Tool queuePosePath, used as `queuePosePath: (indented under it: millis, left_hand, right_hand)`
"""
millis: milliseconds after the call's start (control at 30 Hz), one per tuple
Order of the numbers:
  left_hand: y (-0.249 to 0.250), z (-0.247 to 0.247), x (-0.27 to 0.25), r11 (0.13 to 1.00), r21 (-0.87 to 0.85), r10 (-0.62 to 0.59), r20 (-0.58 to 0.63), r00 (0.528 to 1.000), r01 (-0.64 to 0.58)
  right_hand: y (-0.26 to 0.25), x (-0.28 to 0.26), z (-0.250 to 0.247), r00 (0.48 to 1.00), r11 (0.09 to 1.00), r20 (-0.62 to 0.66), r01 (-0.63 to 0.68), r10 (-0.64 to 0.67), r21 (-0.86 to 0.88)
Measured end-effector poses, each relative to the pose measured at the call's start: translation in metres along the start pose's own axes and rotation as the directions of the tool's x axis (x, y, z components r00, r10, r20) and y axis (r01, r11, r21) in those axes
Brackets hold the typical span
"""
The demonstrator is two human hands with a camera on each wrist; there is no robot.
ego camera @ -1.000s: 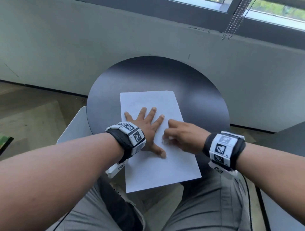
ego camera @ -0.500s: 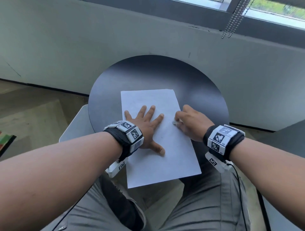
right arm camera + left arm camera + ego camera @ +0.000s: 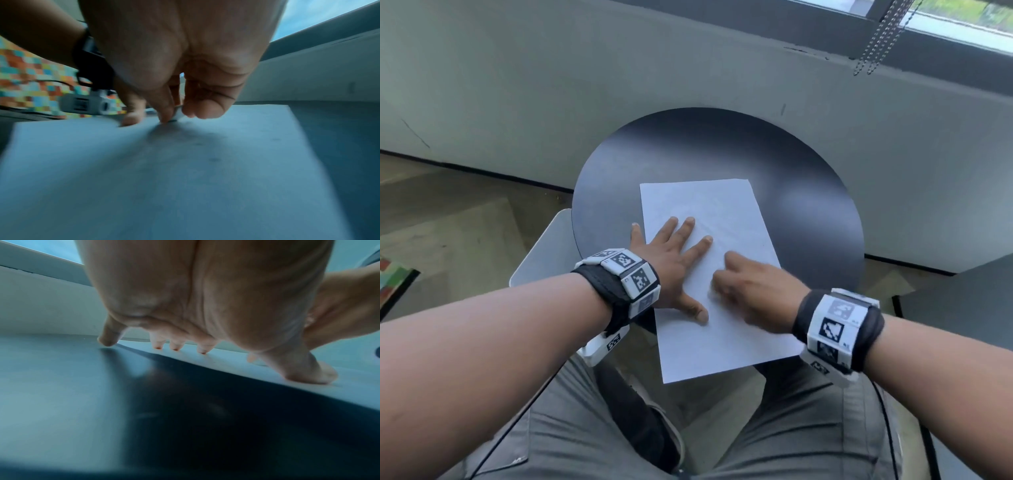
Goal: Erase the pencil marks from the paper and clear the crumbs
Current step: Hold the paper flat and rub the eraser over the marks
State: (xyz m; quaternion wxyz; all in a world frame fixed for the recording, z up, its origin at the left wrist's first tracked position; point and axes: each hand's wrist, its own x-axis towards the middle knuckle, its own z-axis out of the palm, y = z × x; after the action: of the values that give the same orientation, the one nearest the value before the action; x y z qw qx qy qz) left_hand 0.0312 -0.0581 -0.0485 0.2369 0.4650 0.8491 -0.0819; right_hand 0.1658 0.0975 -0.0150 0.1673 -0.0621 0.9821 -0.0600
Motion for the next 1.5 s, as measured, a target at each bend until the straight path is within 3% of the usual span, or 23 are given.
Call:
queuePosePath:
  millis: [100,133,267,333,400,467,533,600,667,733,833,867,967,1033,1067,1133,1200,1267,1333,1400,1433,1500]
  left_hand:
    - [-0.001,0.001,0.001,1.000,0.002,0.002,-0.010,1.000,-0.002]
    - [-0.001,0.001,0.001,1.000,0.004,0.001,-0.010,1.000,-0.001]
    - [-0.001,0.003,0.002,1.000,-0.001,0.006,-0.009,1.000,-0.006]
    - [-0.001,0.002,0.001,1.000,0.003,0.005,-0.004,1.000,-0.005]
    - [0.001,0.001,0.000,1.000,0.010,-0.002,-0.007,1.000,0.003]
    - [0.002,0.000,0.001,1.000,0.011,-0.008,-0.013,1.000,0.008]
    - [0.002,-0.001,0.001,1.000,0.010,-0.009,-0.013,1.000,0.009]
    - [0.002,-0.001,0.000,1.000,0.001,-0.005,-0.005,1.000,0.005]
    - [0.001,-0.001,-0.001,1.000,-0.001,0.002,0.003,1.000,-0.002]
    - [0.000,-0.002,-0.001,1.000,0.010,0.003,0.004,1.000,-0.003]
    - [0.000,-0.002,-0.001,1.000,0.016,-0.002,0.003,1.000,0.002]
    - [0.000,-0.002,-0.001,1.000,0.011,-0.003,0.007,1.000,0.002]
    - [-0.001,-0.001,-0.001,1.000,-0.015,0.005,0.006,1.000,-0.005]
    - [-0.001,-0.001,-0.002,1.000,-0.025,0.014,0.003,1.000,-0.014]
    - [-0.001,-0.001,-0.002,1.000,-0.017,0.014,-0.002,1.000,-0.014]
    - [0.000,0.000,-0.001,1.000,0.003,0.005,-0.013,1.000,-0.005]
    - [0.001,0.001,0.000,1.000,0.005,-0.004,-0.018,1.000,0.004]
    - [0.000,0.001,-0.001,1.000,-0.002,-0.003,-0.017,1.000,0.003]
    - [0.000,0.001,-0.002,1.000,-0.016,0.007,-0.017,1.000,-0.008]
    - [0.000,0.000,-0.002,1.000,-0.022,0.013,-0.008,1.000,-0.013]
    - [0.000,0.000,-0.002,1.000,-0.014,0.011,-0.009,1.000,-0.011]
    - [0.000,0.000,-0.001,1.000,-0.003,0.005,-0.014,1.000,-0.005]
  right_hand:
    - [0.026,0.013,-0.012,0.949,0.956,-0.118,-0.290,0.292,0.029]
    - [0.024,0.016,-0.012,0.941,0.950,-0.126,-0.312,0.313,0.025]
    - [-0.025,0.007,-0.001,1.000,0.999,0.015,-0.022,0.021,0.047]
    - [-0.015,0.011,-0.002,0.999,0.999,-0.011,-0.031,0.032,0.036]
    - [0.013,0.029,-0.008,0.977,0.980,-0.079,-0.195,0.197,0.032]
    - [0.037,0.039,-0.016,0.919,0.930,-0.143,-0.366,0.368,0.042]
    - [0.029,0.037,-0.016,0.935,0.945,-0.135,-0.326,0.326,0.028]
    - [-0.003,0.024,-0.011,0.989,0.990,-0.063,-0.136,0.137,0.018]
    - [-0.019,0.014,-0.009,1.000,1.000,0.015,-0.016,0.016,0.012]
    - [-0.003,0.023,-0.011,0.998,0.998,-0.023,-0.063,0.063,0.004]
    - [0.036,0.043,-0.018,0.932,0.947,-0.165,-0.319,0.322,0.045]
    - [0.037,0.044,-0.016,0.928,0.943,-0.168,-0.330,0.332,0.040]
    - [0.002,0.033,-0.005,0.988,0.992,-0.101,-0.117,0.120,0.040]
    - [-0.010,0.023,-0.002,0.998,0.999,-0.065,0.016,-0.013,0.041]
    - [-0.002,0.025,-0.004,0.997,1.000,-0.071,-0.001,0.003,0.028]
    - [0.022,0.037,-0.011,0.980,0.987,-0.115,-0.160,0.162,0.026]
    - [0.041,0.046,-0.018,0.927,0.942,-0.168,-0.333,0.336,0.042]
    - [0.031,0.047,-0.014,0.935,0.952,-0.180,-0.306,0.305,0.026]
    - [0.004,0.038,-0.008,0.985,0.993,-0.130,-0.112,0.114,0.022]
    - [-0.001,0.030,-0.008,0.996,1.000,-0.082,0.020,-0.019,0.014]
    - [0.007,0.032,-0.012,0.996,1.000,-0.085,0.008,-0.008,-0.007]
    - [0.032,0.041,-0.018,0.975,0.982,-0.122,-0.186,0.183,-0.012]
